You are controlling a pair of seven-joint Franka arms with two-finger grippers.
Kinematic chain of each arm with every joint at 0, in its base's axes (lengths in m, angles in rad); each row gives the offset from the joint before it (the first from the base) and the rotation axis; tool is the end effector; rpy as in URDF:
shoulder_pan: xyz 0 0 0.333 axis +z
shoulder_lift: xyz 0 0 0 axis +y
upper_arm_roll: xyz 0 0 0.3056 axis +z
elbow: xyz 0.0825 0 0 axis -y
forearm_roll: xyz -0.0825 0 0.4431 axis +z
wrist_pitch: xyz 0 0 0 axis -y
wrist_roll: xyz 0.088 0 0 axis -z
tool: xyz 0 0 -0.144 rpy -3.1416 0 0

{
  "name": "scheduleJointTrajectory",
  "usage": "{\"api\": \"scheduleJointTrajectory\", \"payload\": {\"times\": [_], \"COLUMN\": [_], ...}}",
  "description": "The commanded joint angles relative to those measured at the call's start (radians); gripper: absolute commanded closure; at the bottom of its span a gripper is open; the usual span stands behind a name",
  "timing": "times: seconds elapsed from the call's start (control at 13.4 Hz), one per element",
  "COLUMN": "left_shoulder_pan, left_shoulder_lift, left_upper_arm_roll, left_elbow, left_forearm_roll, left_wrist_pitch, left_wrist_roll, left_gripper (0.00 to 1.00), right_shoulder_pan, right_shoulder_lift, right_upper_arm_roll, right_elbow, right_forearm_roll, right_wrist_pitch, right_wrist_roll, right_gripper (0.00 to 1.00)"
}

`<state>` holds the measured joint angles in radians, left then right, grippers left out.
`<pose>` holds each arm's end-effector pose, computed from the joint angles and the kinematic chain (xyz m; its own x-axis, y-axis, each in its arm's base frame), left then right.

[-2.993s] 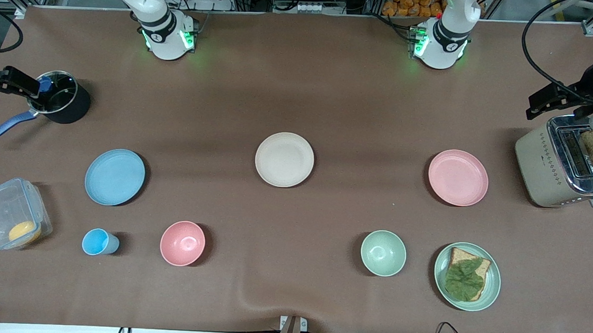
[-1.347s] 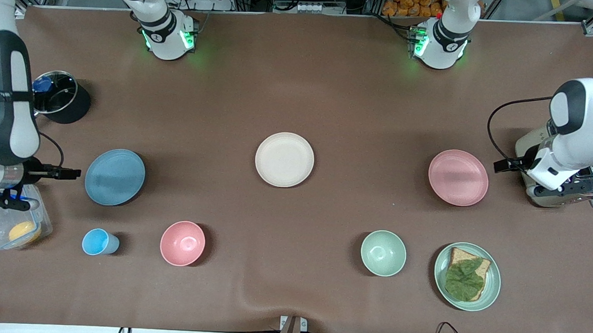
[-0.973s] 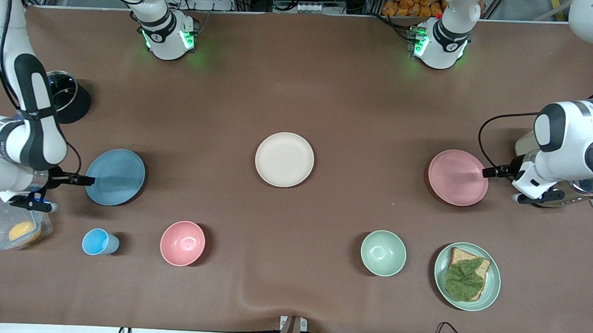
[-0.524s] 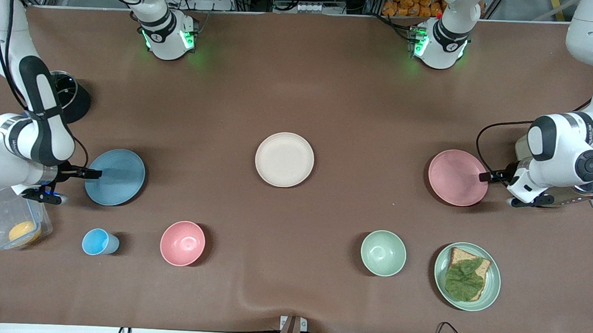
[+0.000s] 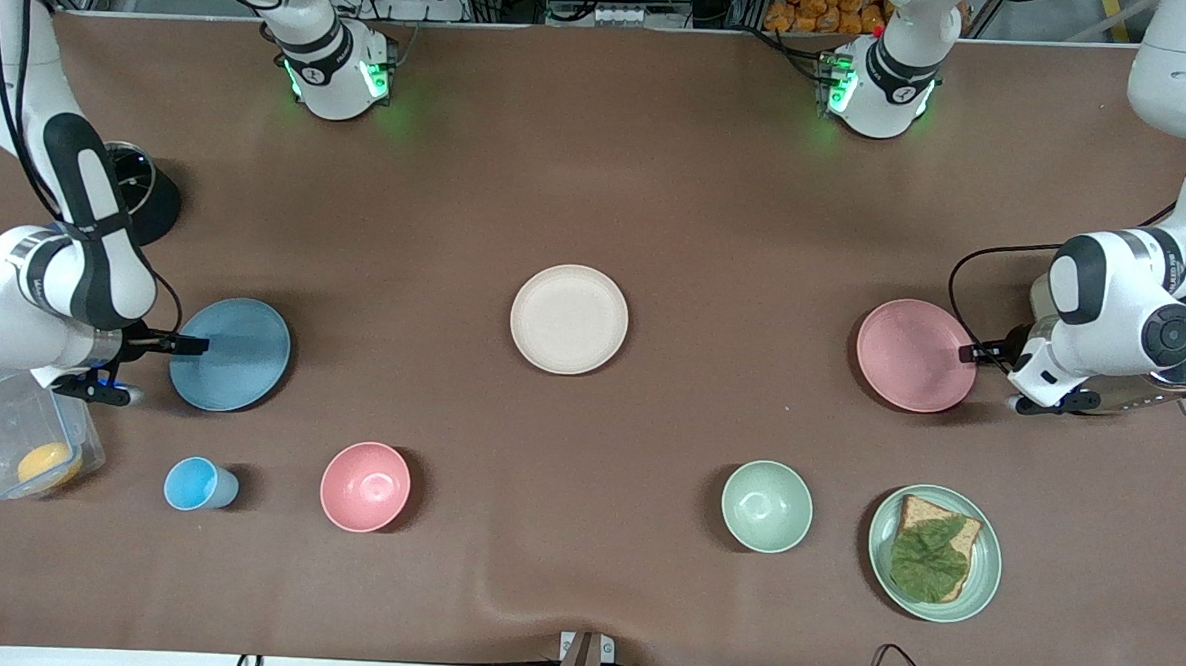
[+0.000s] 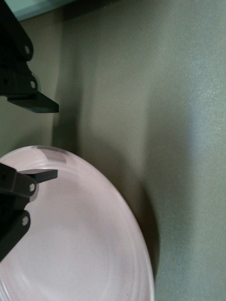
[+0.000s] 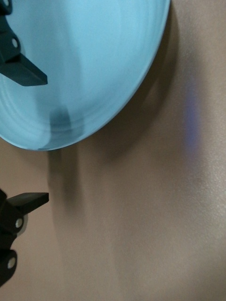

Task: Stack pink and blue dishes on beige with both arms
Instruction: 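Grasp the blue plate with the right gripper, the pink with the left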

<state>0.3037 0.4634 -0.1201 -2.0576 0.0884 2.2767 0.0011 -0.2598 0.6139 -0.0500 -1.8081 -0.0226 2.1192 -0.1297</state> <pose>0.5769 0.1065 0.0979 0.9642 0.1190 -0.2371 0.1230 -0.9924 0.0021 0.6076 -0.1974 0.0933 0.9412 -0.1533 -0.3011 -0.1592 -0.9872 0.0048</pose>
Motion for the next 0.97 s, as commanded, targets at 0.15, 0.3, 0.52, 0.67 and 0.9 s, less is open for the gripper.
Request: {"api": "scheduleJointTrajectory", "payload": {"times": [0.15, 0.3, 0.52, 0.67, 0.9], "left_shoulder_pan": [-0.003, -0.002, -0.002, 0.005, 0.003], "left_shoulder_lift": [0.012, 0.011, -0.017, -0.069, -0.172], "left_upper_arm_roll": [-0.004, -0.006, -0.016, -0.045, -0.122], "left_elbow": [0.008, 0.002, -0.006, 0.002, 0.017], "left_forearm_roll": [0.011, 0.013, 0.013, 0.002, -0.001], "left_wrist_pitch": [0.014, 0.014, -0.003, -0.073, -0.16], "left_wrist_roll": [0.005, 0.011, 0.046, 0.086, 0.077], "left_gripper": [0.77, 1.0, 1.0, 1.0, 1.0], "right_shoulder_pan": [-0.026, -0.027, -0.05, -0.05, -0.049], "right_shoulder_lift": [0.009, 0.017, 0.027, 0.021, 0.015], "right_upper_arm_roll": [0.018, 0.018, 0.018, 0.018, 0.019], "right_elbow": [-0.01, -0.01, -0.004, -0.002, -0.003], "right_forearm_roll": [-0.019, -0.019, -0.017, -0.016, -0.011], "right_wrist_pitch": [0.027, 0.037, 0.039, 0.036, 0.025], "right_wrist_roll": [-0.011, -0.013, -0.033, -0.056, -0.071], "right_gripper": [0.0, 0.0, 0.0, 0.65, 1.0]}}
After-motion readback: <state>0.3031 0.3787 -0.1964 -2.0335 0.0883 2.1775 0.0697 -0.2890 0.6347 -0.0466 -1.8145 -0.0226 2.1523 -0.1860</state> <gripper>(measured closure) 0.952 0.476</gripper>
